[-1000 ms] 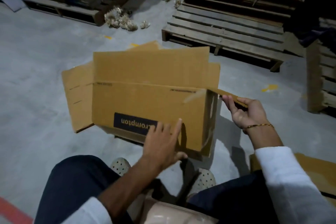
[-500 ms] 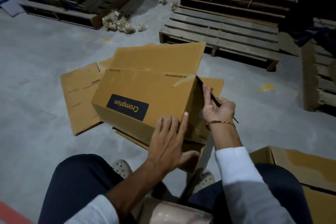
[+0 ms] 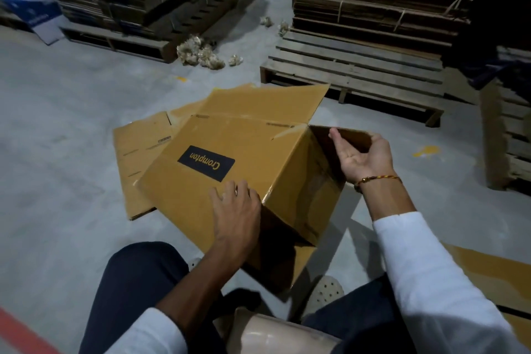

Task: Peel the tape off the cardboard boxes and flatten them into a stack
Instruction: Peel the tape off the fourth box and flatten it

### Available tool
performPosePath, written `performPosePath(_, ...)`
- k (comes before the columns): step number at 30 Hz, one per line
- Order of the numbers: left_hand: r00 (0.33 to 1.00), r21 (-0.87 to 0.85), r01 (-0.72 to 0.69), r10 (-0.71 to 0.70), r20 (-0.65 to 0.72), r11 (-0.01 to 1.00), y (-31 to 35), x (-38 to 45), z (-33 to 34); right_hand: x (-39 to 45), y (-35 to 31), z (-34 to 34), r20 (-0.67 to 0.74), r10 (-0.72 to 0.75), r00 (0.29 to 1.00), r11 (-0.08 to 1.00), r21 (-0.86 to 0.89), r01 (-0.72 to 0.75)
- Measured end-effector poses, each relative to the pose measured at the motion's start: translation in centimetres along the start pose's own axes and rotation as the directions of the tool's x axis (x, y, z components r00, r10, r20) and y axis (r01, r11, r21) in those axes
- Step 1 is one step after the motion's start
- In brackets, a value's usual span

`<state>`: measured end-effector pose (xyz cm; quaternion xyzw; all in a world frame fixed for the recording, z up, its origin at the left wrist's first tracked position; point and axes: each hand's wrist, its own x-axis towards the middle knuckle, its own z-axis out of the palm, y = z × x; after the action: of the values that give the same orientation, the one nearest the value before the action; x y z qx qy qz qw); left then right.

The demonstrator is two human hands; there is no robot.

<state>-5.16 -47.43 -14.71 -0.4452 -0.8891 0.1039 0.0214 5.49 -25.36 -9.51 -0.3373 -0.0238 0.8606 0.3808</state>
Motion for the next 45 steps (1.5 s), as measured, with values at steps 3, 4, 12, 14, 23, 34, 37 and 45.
performPosePath(3, 0.999, 0.048, -0.003, 0.005, -0.048, 0.999, -1.7, 1.0, -0.8, 0.7, -1.0, -0.7, 0.03, -0.132, 0.991, 0.95, -0.28, 0.136)
performPosePath(4, 0.997, 0.062, -0.014, 0.019, -0.078, 0.998, -2.2, 1.5, -1.3, 0.7, -1.4, -1.2, 0.057, -0.186, 0.981, 0.902, -0.386, 0.194)
performPosePath(12, 0.975, 0.133, -0.079, 0.104, -0.198, 0.988, -2.4, 7.7, -12.7, -5.9, 3.6, -6.8, 0.322, -0.34, 0.884, 0.223, -0.885, 0.408)
performPosePath(14, 0.969, 0.049, -0.021, 0.033, -0.244, 0.999, -2.3, 8.6, -16.5, -7.9, 4.8, -7.1, 0.51, -0.317, 0.799, 0.016, -0.84, 0.542)
performPosePath(23, 0.959, -0.235, 0.127, -0.18, -0.22, 0.964, -6.2, 9.2, -21.7, -14.1, 1.2, -1.0, 0.412, 0.485, 0.772, -0.807, -0.131, 0.576)
performPosePath(34, 0.998, -0.431, -0.067, 0.056, -0.037, 0.9, -11.0, 7.5, -15.2, -8.1, -6.7, -2.4, 0.7, 0.104, 0.706, -0.987, 0.162, -0.016)
performPosePath(37, 0.992, -0.405, -0.121, 0.122, -0.024, 0.906, -11.2, 6.7, -12.4, -6.2, -6.9, -3.9, 0.747, -0.014, 0.664, -0.999, -0.031, 0.013)
performPosePath(45, 0.948, -0.26, -0.319, 0.311, -0.072, 0.912, -13.1, 5.8, -6.5, -4.3, -6.3, -7.0, 0.77, -0.188, 0.609, -0.925, -0.347, 0.155)
